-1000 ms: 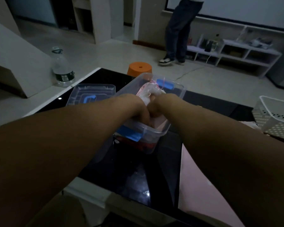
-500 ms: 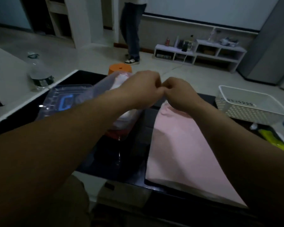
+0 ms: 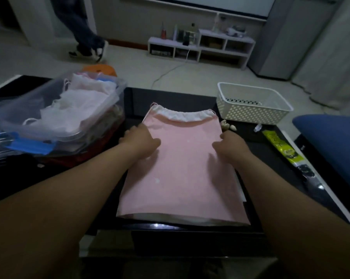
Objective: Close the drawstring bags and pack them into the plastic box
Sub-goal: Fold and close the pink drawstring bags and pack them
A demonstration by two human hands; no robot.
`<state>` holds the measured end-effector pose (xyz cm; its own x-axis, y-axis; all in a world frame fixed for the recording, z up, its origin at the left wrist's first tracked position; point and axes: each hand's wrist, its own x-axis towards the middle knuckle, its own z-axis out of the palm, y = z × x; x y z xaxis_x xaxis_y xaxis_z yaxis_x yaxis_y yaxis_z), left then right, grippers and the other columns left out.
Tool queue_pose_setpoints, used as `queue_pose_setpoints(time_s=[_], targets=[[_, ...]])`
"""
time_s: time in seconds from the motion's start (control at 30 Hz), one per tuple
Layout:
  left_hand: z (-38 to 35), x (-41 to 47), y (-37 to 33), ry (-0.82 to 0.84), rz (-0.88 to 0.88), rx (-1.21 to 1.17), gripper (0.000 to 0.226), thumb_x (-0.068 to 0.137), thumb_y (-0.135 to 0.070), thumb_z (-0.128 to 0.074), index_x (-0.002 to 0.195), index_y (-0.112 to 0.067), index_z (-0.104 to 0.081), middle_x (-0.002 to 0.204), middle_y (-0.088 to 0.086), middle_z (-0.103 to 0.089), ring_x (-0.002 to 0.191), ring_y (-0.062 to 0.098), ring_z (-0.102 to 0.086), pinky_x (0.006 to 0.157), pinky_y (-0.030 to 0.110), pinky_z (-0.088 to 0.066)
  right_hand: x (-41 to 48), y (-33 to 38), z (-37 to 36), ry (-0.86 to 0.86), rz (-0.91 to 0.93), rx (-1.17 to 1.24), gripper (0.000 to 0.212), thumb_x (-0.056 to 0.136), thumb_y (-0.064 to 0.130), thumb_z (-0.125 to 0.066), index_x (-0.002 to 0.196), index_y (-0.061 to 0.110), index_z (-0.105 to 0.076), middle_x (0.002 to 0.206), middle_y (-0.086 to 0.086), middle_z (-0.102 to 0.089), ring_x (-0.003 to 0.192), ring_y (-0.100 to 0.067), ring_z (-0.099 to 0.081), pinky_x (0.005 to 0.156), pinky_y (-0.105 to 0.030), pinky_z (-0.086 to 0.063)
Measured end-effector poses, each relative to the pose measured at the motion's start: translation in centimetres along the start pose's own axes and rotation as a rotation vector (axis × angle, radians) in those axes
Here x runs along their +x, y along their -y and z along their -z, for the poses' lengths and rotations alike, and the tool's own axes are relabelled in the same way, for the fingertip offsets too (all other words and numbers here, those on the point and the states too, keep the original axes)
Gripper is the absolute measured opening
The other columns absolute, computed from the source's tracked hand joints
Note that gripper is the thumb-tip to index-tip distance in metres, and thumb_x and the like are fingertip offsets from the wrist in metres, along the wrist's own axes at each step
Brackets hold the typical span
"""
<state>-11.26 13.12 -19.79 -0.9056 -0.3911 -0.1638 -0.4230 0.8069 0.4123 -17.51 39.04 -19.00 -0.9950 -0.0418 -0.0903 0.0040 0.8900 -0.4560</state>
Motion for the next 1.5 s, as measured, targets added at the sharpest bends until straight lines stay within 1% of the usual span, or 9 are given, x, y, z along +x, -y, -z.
queue_pose_setpoints(time_s=[0.33,0.43,0.6,0.77,0.93,1.1,1.27,1.37,1.5], targets=[[0.2,2.2,1.6,-0.103,-0.059,-0.096,0.018,0.09,-0.021,-0.063,0.104,-0.011,-0.058,0.102,0.009,-0.065,0.093,0.034,-0.063,0.077,0.039,-0.052,2.8,-1.4,-0.5,-0.052,-0.066,0.028,0.013,0.086,0.018,-0.064,0.076,0.009,-0.063,0.088,-0.01,-0.065,0.097,-0.038,-0.067,0.072,-0.031,-0.041],[0.1,1.7,1.6,-0.065,-0.063,-0.104,0.003,0.089,-0.017,-0.064,0.088,-0.015,-0.067,0.092,0.006,-0.07,0.083,0.027,-0.065,0.076,0.038,-0.057,2.4,-1.4,-0.6,-0.011,-0.049,0.082,0.027,0.094,0.03,-0.067,0.091,0.004,-0.074,0.095,-0.014,-0.07,0.097,-0.035,-0.067,0.074,-0.032,-0.047],[0.9,0.8,2.1,-0.041,-0.024,-0.159,0.019,0.091,-0.022,-0.067,0.101,-0.013,-0.054,0.093,0.006,-0.059,0.083,0.026,-0.06,0.064,0.033,-0.043,1.4,-1.5,0.7,0.021,-0.047,0.27,0.02,0.091,0.012,-0.068,0.076,-0.001,-0.071,0.073,-0.011,-0.062,0.076,-0.028,-0.06,0.061,-0.028,-0.04],[2.2,-0.9,1.6,0.111,0.046,-0.462,0.017,0.091,-0.01,-0.056,0.075,-0.009,-0.064,0.067,0.004,-0.062,0.061,0.021,-0.058,0.043,0.019,-0.038,0.1,-1.5,2.0,0.223,-0.106,0.301,0.006,0.089,0.004,-0.066,0.089,-0.001,-0.067,0.074,-0.015,-0.056,0.063,-0.025,-0.052,0.054,-0.028,-0.039],[3.0,-2.0,2.1,0.284,0.129,-0.557,0.018,0.086,-0.02,-0.065,0.093,-0.004,-0.071,0.087,0.014,-0.071,0.074,0.03,-0.066,0.068,0.031,-0.052,-0.6,-2.6,2.6,0.43,-0.21,0.343,0.012,0.088,0.015,-0.073,0.093,0.006,-0.066,0.073,-0.009,-0.055,0.063,-0.022,-0.052,0.053,-0.027,-0.043],[2.7,-1.4,1.5,0.144,0.068,-0.712,0.014,0.089,-0.006,-0.063,0.098,0.001,-0.071,0.099,0.025,-0.073,0.082,0.034,-0.071,0.076,0.043,-0.059,0.2,-1.9,0.7,0.22,-0.167,0.702,0.034,0.089,0.035,-0.074,0.108,0.008,-0.077,0.108,-0.011,-0.079,0.106,-0.032,-0.073,0.103,-0.05,-0.055],[2.8,-1.3,1.4,0.265,0.169,-0.672,0.016,0.085,-0.004,-0.057,0.093,-0.001,-0.071,0.086,0.02,-0.066,0.069,0.028,-0.062,0.066,0.032,-0.049,0.3,-0.8,0.2,0.264,-0.18,0.596,0.021,0.087,0.014,-0.07,0.107,0.009,-0.074,0.113,-0.017,-0.075,0.1,-0.032,-0.07,0.082,-0.039,-0.055],[3.2,-1.1,0.8,0.31,0.181,-0.893,0.023,0.096,-0.021,-0.065,0.108,-0.004,-0.074,0.095,0.016,-0.072,0.077,0.024,-0.067,0.069,0.029,-0.053,0.0,-0.7,0.4,0.457,-0.162,0.586,0.041,0.071,0.017,-0.07,0.112,0.017,-0.077,0.115,-0.015,-0.077,0.109,-0.033,-0.072,0.087,-0.041,-0.055],[2.1,0.3,0.5,0.181,0.121,-0.87,0.037,0.107,-0.033,-0.056,0.099,-0.006,-0.079,0.103,0.017,-0.077,0.08,0.023,-0.07,0.072,0.03,-0.056,0.3,0.6,0.4,0.463,-0.108,0.754,0.03,0.094,0.037,-0.073,0.116,0.017,-0.076,0.112,-0.008,-0.079,0.108,-0.025,-0.074,0.101,-0.04,-0.056]])
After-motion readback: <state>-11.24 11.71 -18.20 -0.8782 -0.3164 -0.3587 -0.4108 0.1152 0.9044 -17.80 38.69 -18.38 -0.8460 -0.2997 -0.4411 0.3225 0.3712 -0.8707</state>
